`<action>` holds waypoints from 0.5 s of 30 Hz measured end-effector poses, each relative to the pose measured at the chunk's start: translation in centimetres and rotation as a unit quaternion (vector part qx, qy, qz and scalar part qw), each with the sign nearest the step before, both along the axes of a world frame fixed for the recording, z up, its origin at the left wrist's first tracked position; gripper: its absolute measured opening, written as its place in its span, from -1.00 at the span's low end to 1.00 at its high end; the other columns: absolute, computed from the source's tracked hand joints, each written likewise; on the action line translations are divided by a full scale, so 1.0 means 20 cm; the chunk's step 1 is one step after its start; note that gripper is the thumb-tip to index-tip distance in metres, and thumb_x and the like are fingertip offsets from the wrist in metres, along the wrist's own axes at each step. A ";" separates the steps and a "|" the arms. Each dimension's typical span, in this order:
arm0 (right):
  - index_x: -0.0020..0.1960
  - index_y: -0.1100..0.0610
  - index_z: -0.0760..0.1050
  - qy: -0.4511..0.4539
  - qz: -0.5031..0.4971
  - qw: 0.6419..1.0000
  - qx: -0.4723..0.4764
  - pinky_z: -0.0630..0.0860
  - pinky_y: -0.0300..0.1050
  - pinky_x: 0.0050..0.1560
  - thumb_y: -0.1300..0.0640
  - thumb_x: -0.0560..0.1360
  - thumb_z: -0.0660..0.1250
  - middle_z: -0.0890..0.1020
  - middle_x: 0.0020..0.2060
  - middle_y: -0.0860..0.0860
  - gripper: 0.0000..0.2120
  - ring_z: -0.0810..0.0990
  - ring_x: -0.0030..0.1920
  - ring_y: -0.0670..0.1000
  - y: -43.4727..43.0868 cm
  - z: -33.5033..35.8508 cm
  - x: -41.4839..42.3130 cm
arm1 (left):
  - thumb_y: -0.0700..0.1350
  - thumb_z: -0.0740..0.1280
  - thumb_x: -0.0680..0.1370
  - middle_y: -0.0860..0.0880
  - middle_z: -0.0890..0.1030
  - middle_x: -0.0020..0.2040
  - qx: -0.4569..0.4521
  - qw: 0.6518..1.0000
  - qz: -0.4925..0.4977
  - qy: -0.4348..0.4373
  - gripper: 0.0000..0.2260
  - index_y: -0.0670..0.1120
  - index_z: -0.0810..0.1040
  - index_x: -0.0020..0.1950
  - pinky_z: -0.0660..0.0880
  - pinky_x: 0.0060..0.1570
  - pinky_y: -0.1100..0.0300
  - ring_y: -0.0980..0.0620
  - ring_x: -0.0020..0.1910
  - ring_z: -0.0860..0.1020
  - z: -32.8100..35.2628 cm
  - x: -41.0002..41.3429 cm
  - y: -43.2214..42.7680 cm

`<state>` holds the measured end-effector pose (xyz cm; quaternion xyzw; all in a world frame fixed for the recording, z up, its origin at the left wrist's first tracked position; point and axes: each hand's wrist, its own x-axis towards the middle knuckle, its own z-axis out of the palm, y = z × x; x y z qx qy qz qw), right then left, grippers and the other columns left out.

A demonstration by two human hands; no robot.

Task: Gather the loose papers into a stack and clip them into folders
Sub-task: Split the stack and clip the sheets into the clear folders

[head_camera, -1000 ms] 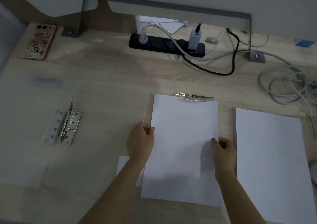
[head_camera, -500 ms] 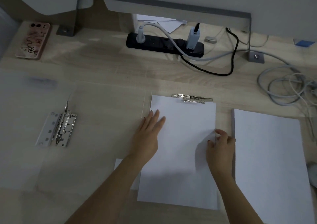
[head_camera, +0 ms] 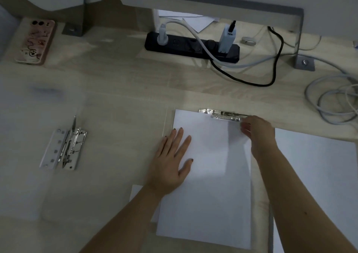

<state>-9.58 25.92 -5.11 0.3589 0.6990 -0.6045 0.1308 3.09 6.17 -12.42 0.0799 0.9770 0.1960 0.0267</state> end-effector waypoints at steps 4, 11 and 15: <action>0.06 0.19 0.51 0.077 -0.045 0.994 -0.069 0.47 -0.24 0.04 0.36 0.49 0.17 0.55 -0.22 0.05 -0.77 0.52 -0.15 -0.02 -0.07 0.06 0.01 | 0.07 0.13 0.58 -0.06 0.17 0.52 -0.002 1.000 0.002 0.009 -0.51 -0.05 0.23 0.48 0.06 0.49 0.07 -0.02 0.53 0.08 0.00 0.00 0.00; 0.38 0.12 0.38 0.179 0.290 0.907 0.247 0.31 -0.47 -0.04 0.33 0.54 0.17 0.46 0.12 0.07 -0.58 0.47 0.09 -0.03 -0.28 0.00 0.11 | 0.07 0.16 0.57 -0.09 0.22 0.50 -0.003 1.000 0.001 0.030 -0.52 -0.08 0.27 0.46 0.19 0.45 0.01 -0.05 0.51 0.14 -0.01 -0.01 0.00; 0.50 0.10 0.12 0.185 0.388 0.830 0.356 0.34 -0.19 -0.15 0.33 0.52 0.17 0.44 0.20 0.16 -0.41 0.45 0.13 0.10 -0.33 -0.04 0.16 | 0.09 0.14 0.57 -0.08 0.21 0.50 -0.008 1.000 -0.004 0.025 -0.51 -0.08 0.27 0.46 0.22 0.43 0.00 -0.05 0.51 0.13 -0.02 -0.01 0.00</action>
